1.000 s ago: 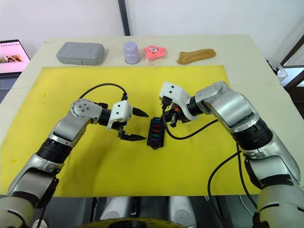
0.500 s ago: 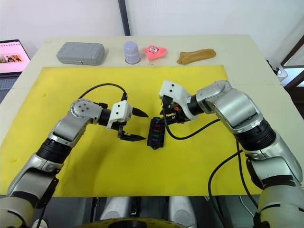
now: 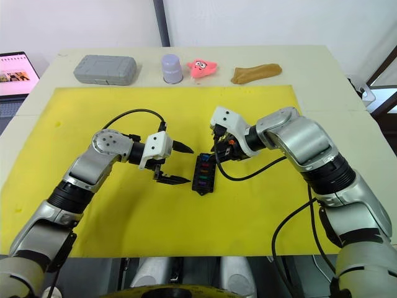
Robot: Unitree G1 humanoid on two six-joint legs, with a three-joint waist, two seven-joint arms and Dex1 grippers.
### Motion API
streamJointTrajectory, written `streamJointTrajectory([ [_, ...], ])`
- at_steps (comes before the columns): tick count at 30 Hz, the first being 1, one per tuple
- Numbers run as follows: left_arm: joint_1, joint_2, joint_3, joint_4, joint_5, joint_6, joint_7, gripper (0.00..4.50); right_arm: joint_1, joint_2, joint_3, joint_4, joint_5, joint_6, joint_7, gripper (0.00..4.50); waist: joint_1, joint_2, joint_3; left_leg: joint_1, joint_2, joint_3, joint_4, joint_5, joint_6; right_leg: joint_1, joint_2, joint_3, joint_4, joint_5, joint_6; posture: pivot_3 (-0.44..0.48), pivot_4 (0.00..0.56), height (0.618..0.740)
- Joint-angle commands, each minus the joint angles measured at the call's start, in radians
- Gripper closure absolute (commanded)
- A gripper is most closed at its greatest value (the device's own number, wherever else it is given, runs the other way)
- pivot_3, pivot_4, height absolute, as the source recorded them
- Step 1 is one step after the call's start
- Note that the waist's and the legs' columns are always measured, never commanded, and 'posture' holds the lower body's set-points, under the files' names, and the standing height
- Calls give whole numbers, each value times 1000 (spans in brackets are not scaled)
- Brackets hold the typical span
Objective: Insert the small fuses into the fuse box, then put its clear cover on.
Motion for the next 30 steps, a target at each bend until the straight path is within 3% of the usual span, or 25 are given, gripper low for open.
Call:
streamJointTrajectory([
  [1,-8,4,23,-23,-4,-16,4,0,-19,9,-9,-6,1,-15,11,2683,0,0,0,0,0,0,0,0,0,0,0,0,0,0,0,0,150,740],
  [9,-7,3,22,-25,-4,-18,9,0,-17,15,-3,-19,2,-14,15,2683,0,0,0,0,0,0,0,0,0,0,0,0,0,0,0,0,150,740],
  [12,-7,4,22,-25,-4,-20,10,0,-17,12,-2,-24,0,-17,17,3545,0,0,0,0,0,0,0,0,0,0,0,0,0,0,0,0,150,740],
  [14,-7,3,21,-24,-4,-20,10,0,-16,10,-1,-25,-2,-19,18,4454,0,0,0,0,0,0,0,0,0,0,0,0,0,0,0,0,150,740],
  [30,-8,2,21,-21,-5,-22,8,0,-75,-33,63,-104,-61,-26,21,4488,0,0,0,0,0,0,0,0,0,0,0,0,0,0,0,0,150,740],
])
